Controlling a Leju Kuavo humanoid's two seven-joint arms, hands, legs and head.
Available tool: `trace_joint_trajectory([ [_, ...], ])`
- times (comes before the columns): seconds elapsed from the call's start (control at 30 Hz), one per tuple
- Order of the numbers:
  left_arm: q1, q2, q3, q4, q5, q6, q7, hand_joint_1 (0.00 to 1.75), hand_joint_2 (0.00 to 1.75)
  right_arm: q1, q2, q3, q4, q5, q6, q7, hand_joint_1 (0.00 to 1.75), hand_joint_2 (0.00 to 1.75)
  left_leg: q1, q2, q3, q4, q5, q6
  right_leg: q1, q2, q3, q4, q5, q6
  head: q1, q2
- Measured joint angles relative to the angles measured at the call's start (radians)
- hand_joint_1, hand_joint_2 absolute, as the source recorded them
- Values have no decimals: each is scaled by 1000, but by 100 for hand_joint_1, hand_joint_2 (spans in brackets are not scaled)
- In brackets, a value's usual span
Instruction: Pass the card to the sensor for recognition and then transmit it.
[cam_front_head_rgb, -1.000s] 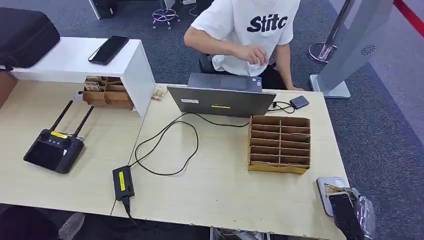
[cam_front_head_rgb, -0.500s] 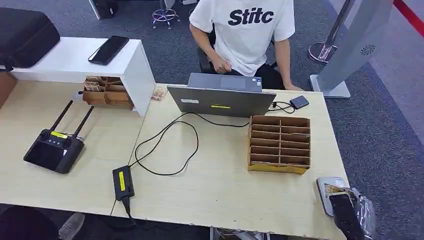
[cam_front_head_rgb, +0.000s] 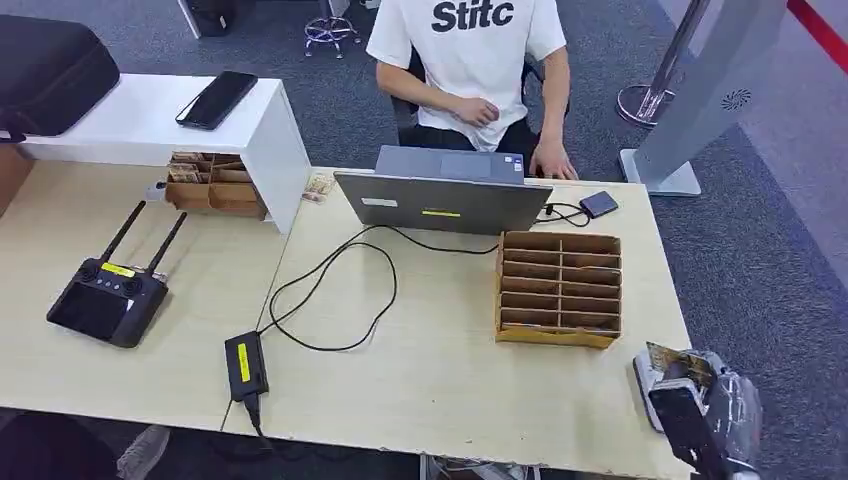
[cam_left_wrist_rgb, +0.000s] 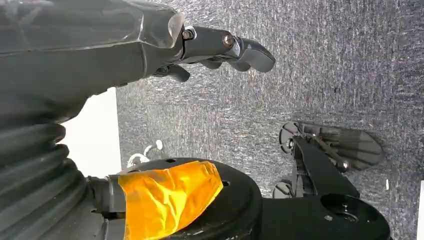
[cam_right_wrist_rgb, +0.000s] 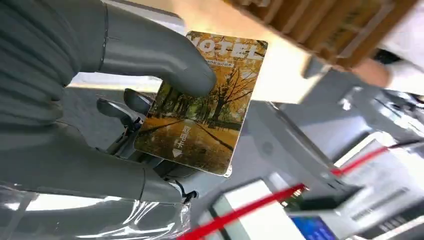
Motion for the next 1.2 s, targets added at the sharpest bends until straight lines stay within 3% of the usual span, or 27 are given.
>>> trace_joint_trajectory([
  [0.2,1,0,6,0,0,0,-2,0,175,64,3,161,-235,66,-97,29,162,175,0,0,0,0,0,0,0,0,0,0,0,0,0,0],
  [0.4,0,0,6,0,0,-4,-1,0,175,68,-2,259,-359,165,-148,76,157,175,0,0,0,0,0,0,0,0,0,0,0,0,0,0],
  [0.43,0,0,6,0,0,-4,-1,0,175,68,-3,268,-368,169,-150,77,150,175,0,0,0,0,0,0,0,0,0,0,0,0,0,0],
  [0.57,0,0,5,0,-11,-13,4,0,175,42,-27,313,-389,258,-175,107,148,175,0,1,0,0,0,0,0,0,1,0,0,0,0,0],
  [0.73,-3,2,-11,0,-19,-24,9,0,175,-91,-99,389,-372,293,-108,205,148,175,0,1,1,0,1,0,0,1,1,0,1,0,0,0],
  [1.2,-3,3,-28,0,-18,-24,9,0,175,-147,-162,446,-353,293,-107,214,148,175,0,1,0,0,0,0,0,0,0,0,0,0,0,0],
])
